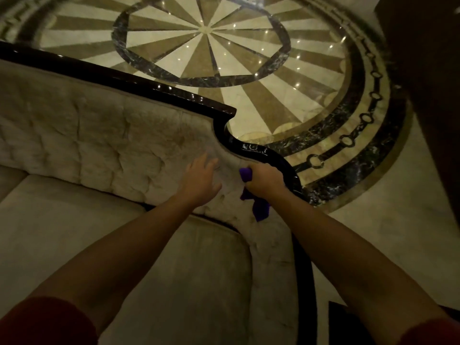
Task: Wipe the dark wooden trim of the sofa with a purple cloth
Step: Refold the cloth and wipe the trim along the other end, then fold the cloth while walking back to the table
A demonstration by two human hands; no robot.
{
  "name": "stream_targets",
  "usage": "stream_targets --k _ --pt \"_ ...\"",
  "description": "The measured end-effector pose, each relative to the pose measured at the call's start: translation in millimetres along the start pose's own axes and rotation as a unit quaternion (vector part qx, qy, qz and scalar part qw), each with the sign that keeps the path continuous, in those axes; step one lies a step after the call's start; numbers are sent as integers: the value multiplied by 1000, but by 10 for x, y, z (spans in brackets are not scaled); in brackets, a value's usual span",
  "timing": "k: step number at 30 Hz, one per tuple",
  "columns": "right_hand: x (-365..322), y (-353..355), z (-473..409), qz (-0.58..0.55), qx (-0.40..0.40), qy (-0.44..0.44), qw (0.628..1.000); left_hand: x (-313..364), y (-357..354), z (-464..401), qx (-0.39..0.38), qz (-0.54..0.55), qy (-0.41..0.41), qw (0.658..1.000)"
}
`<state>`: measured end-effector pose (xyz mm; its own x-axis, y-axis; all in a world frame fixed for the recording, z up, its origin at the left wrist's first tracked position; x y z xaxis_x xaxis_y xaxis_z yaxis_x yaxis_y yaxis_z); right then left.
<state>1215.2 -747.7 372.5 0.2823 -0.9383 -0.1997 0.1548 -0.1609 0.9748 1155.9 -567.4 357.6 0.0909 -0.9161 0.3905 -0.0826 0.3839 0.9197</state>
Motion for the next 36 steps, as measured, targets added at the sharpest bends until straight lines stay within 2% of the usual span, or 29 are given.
stream_targets --k 1,3,4,6,8,10,12,14,18,22,27,29,32,34,36 --pt "55 128 129 -15 13 -1 1000 35 -18 62 -36 76 56 995" --pt "131 399 364 -53 39 -3 998 241 -38 228 -109 252 158 949" --pt "149 531 478 -76 51 -1 996 401 -8 321 -130 305 173 927" --pt "156 765 716 -123 73 4 990 734 91 512 -144 337 134 921" --pt "167 920 979 -173 84 3 981 1034 223 729 -121 367 96 918" --pt "158 1019 1253 -209 79 2 975 1273 395 930 -83 442 96 888" --pt "141 1082 1513 -233 66 8 970 1428 534 1141 -78 507 145 846" --pt "69 1151 1751 -260 55 34 963 1501 588 1375 -85 524 183 828" --pt "-128 1286 2186 -262 82 102 956 1525 613 1843 -91 524 220 818" --pt "-317 1250 2539 -194 89 156 964 1406 555 2289 -100 593 290 744" --pt "-738 1137 2875 -129 71 229 962 1242 694 2749 -101 648 302 692" --pt "-855 1114 2967 -120 75 240 960 1201 745 2880 -94 692 314 643" --pt "-1165 1133 3130 -127 75 291 945 1090 889 3079 -74 749 309 581" --pt "-1474 1121 3253 -176 45 318 930 878 999 3238 -42 782 304 542" --pt "-1634 1126 3316 -271 -10 293 917 735 1065 3374 -25 778 294 554"
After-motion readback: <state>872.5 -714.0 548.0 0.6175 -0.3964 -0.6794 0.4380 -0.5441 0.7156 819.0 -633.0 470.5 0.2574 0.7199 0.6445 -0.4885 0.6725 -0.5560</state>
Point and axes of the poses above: each hand's wrist, its own z-axis away from the middle knuckle, its own y-axis out of the back of the hand, x = y × z, the point moved 7 cm from there along -z, towards the middle knuckle, and after that the axes turned 10 degrees about x, right-handed, at the moved point
